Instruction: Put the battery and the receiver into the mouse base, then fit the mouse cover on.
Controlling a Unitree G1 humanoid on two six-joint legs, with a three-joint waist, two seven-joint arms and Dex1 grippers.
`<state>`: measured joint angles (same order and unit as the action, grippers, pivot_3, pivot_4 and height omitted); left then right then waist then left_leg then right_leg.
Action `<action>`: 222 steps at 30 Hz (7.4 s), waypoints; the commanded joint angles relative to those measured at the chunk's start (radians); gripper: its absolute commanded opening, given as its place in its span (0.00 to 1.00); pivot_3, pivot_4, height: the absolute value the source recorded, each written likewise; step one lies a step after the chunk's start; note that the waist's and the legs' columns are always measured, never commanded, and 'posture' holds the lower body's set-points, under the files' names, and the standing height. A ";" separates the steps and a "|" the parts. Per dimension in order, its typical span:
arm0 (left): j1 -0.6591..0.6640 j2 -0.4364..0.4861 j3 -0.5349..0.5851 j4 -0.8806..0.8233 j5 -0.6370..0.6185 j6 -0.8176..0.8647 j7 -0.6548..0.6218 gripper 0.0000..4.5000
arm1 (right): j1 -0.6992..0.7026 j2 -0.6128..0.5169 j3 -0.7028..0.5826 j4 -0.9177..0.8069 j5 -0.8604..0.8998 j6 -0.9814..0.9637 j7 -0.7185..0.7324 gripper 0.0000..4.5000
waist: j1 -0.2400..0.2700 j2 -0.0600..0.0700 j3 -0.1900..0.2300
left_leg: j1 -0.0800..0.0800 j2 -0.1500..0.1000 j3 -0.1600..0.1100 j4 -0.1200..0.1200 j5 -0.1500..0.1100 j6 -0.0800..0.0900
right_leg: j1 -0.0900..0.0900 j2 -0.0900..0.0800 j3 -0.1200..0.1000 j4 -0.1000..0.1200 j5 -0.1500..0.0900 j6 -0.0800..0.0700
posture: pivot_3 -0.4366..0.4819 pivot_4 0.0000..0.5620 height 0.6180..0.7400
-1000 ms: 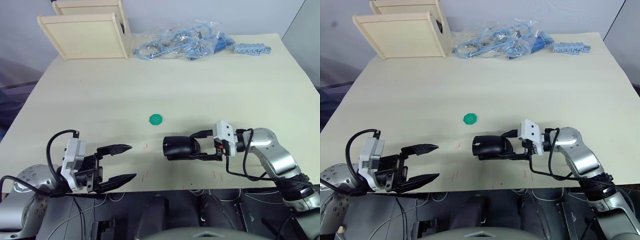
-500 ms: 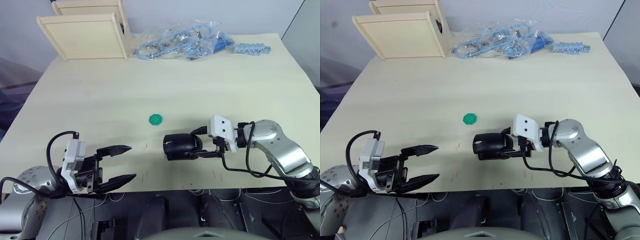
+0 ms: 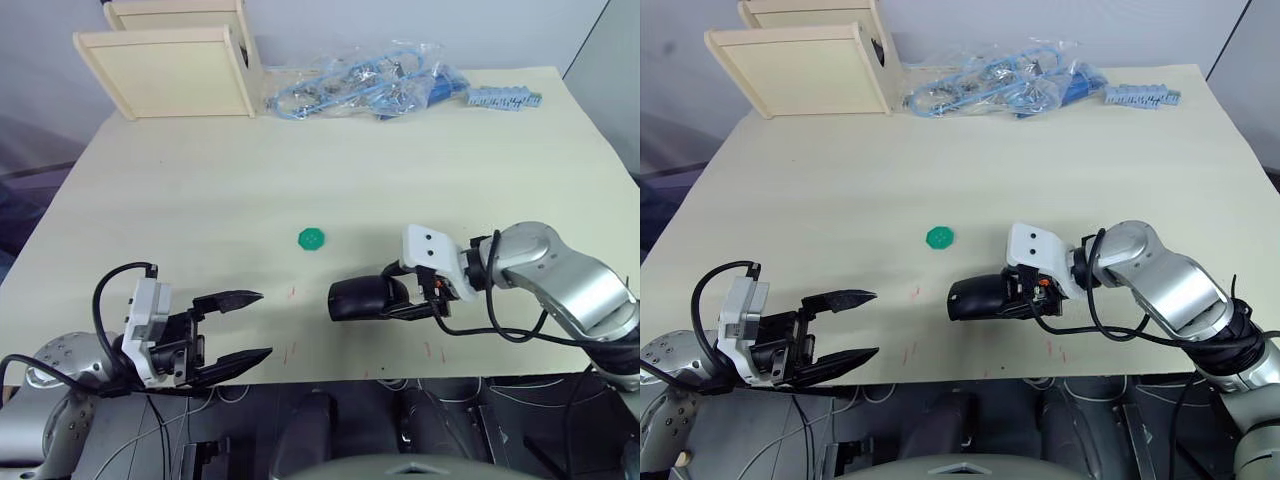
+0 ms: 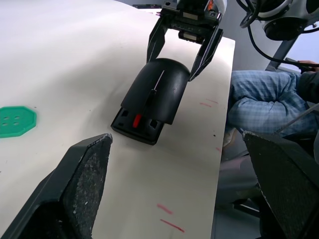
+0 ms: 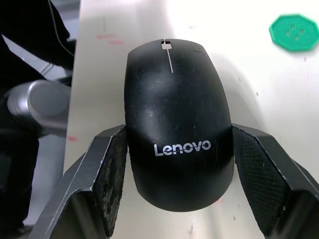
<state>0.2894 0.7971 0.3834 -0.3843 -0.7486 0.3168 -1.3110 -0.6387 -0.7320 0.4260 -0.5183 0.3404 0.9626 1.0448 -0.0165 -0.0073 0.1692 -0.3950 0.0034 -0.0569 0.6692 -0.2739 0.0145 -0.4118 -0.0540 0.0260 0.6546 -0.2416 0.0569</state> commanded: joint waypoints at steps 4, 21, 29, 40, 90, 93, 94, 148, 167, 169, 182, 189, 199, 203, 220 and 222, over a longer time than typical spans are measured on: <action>0.007 0.004 0.023 -0.033 -0.009 -0.017 -0.004 1.00 | -0.010 -0.006 0.018 0.002 -0.023 -0.003 -0.032 0.72 | 0.000 0.000 0.000 | 0.000 0.000 0.000 0.000 0.000 0.000 | 0.000 0.000 0.000 0.000 0.000 0.000 | 0.48 0.27 1.00; 0.011 0.004 0.023 -0.032 -0.007 -0.020 -0.005 1.00 | -0.017 -0.001 0.074 0.025 -0.052 0.002 -0.069 0.72 | 0.000 0.000 0.000 | 0.000 0.000 0.000 0.000 0.000 0.000 | 0.000 0.000 0.000 0.000 0.000 0.000 | 0.48 0.27 1.00; 0.013 0.003 0.022 -0.033 -0.007 -0.021 -0.003 1.00 | -0.029 0.008 0.093 0.033 -0.063 0.000 -0.068 0.72 | 0.000 0.000 0.000 | 0.000 0.000 0.000 0.000 0.000 0.000 | 0.000 0.000 0.000 0.000 0.000 0.000 | 0.48 0.27 1.00; 0.020 0.000 0.021 -0.044 -0.008 -0.020 0.005 1.00 | -0.054 0.016 0.116 0.045 -0.077 -0.006 -0.063 0.72 | 0.000 0.000 0.000 | 0.000 0.000 0.000 0.000 0.000 0.000 | 0.000 0.000 0.000 0.000 0.000 0.000 | 0.48 0.27 1.00; 0.042 -0.007 0.015 -0.057 -0.007 -0.031 0.015 1.00 | -0.083 0.039 0.156 0.093 -0.145 -0.039 0.004 0.72 | -0.001 0.000 0.000 | 0.000 0.000 0.000 0.000 0.000 0.000 | -0.001 0.000 0.000 0.000 0.000 0.000 | 0.48 0.27 1.00; 0.041 -0.007 0.014 -0.057 -0.007 -0.031 0.015 1.00 | -0.082 0.038 0.154 0.090 -0.139 -0.034 0.007 0.72 | -0.001 0.000 0.000 | 0.000 0.000 0.000 0.000 0.000 0.000 | -0.001 0.000 0.000 0.000 0.000 0.000 | 0.48 0.27 1.00; 0.042 -0.008 0.014 -0.058 -0.007 -0.031 0.015 1.00 | -0.082 0.040 0.153 0.090 -0.138 -0.034 0.007 0.72 | -0.001 0.000 0.000 | 0.000 0.000 0.000 0.000 0.000 0.000 | -0.001 0.000 0.000 0.000 0.000 0.000 | 0.48 0.27 1.00; 0.033 -0.005 0.018 -0.037 -0.005 -0.031 0.009 1.00 | -0.033 0.172 -0.028 0.023 0.034 -0.057 -0.057 0.72 | -0.002 0.000 0.000 | 0.000 0.000 0.000 0.000 0.000 0.000 | -0.001 0.000 0.000 0.000 0.000 0.000 | 0.48 0.27 1.00; 0.051 -0.004 0.030 -0.049 -0.006 -0.028 0.017 1.00 | -0.092 0.282 0.193 0.185 -0.124 -0.115 -0.119 0.44 | -0.003 0.000 0.000 | 0.000 0.000 -0.001 0.000 0.000 0.000 | -0.001 0.000 0.000 0.000 0.000 0.000 | 0.48 0.27 1.00; 0.052 -0.004 0.029 -0.051 -0.006 -0.028 0.019 1.00 | -0.092 0.284 0.198 0.192 -0.129 -0.109 -0.117 0.44 | -0.003 0.000 0.000 | 0.000 0.000 -0.001 0.000 0.000 0.000 | -0.001 0.000 0.000 0.000 0.000 0.000 | 0.48 0.27 1.00; 0.046 -0.008 0.007 -0.056 -0.002 -0.028 0.034 1.00 | -0.057 0.252 0.303 0.281 -0.205 -0.077 -0.109 0.44 | -0.001 0.000 -0.002 | 0.001 0.000 -0.001 0.000 0.000 0.000 | 0.000 0.000 0.000 0.000 0.000 0.000 | 0.48 0.27 1.00; 0.055 -0.015 0.010 -0.063 -0.005 -0.028 0.041 1.00 | 0.161 0.303 -0.048 0.165 0.002 -0.340 -0.087 0.44 | 0.002 -0.001 -0.001 | 0.000 0.000 -0.001 0.000 0.000 0.000 | 0.000 0.000 -0.001 -0.001 0.000 0.000 | 0.48 0.27 1.00; 0.044 -0.020 0.008 -0.056 -0.008 -0.027 0.044 1.00 | 0.452 0.302 -0.279 0.082 0.154 -0.436 -0.127 0.44 | 0.003 -0.001 -0.001 | -0.001 0.000 -0.001 -0.001 0.000 0.000 | 0.000 0.000 -0.001 0.000 -0.001 -0.001 | 0.48 0.27 1.00; 0.033 -0.024 0.005 -0.047 -0.008 -0.027 0.047 1.00 | 0.506 0.344 -0.288 0.128 0.131 -0.517 -0.164 0.44 | -0.005 -0.001 -0.001 | 0.001 0.000 0.001 0.000 0.000 0.000 | 0.000 0.001 0.001 0.001 -0.001 -0.001 | 0.48 0.27 1.00; 0.055 -0.026 0.032 -0.045 -0.010 -0.029 0.045 1.00 | 0.624 0.446 -0.152 0.402 -0.028 -0.761 -0.193 0.44 | -0.005 -0.002 -0.002 | 0.004 0.001 0.002 -0.001 0.000 0.000 | 0.001 0.002 0.002 0.003 -0.001 -0.002 | 0.48 0.27 1.00; 0.050 -0.025 0.031 -0.043 -0.010 -0.028 0.046 1.00 | 0.618 0.455 -0.150 0.446 -0.030 -0.777 -0.189 0.44 | -0.011 -0.004 -0.003 | 0.005 0.002 0.003 -0.001 0.000 0.000 | 0.001 0.003 0.002 0.003 -0.002 -0.002 | 0.48 0.27 1.00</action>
<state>0.3398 0.7676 0.3872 -0.4206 -0.7477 0.2977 -1.2630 -0.0390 -0.2832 0.2304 -0.1423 0.3414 0.1776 0.8466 -0.0272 -0.0112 0.1663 -0.3891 0.0054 -0.0538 0.6681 -0.2738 0.0142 -0.4096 -0.0514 0.0283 0.6576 -0.2433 0.0544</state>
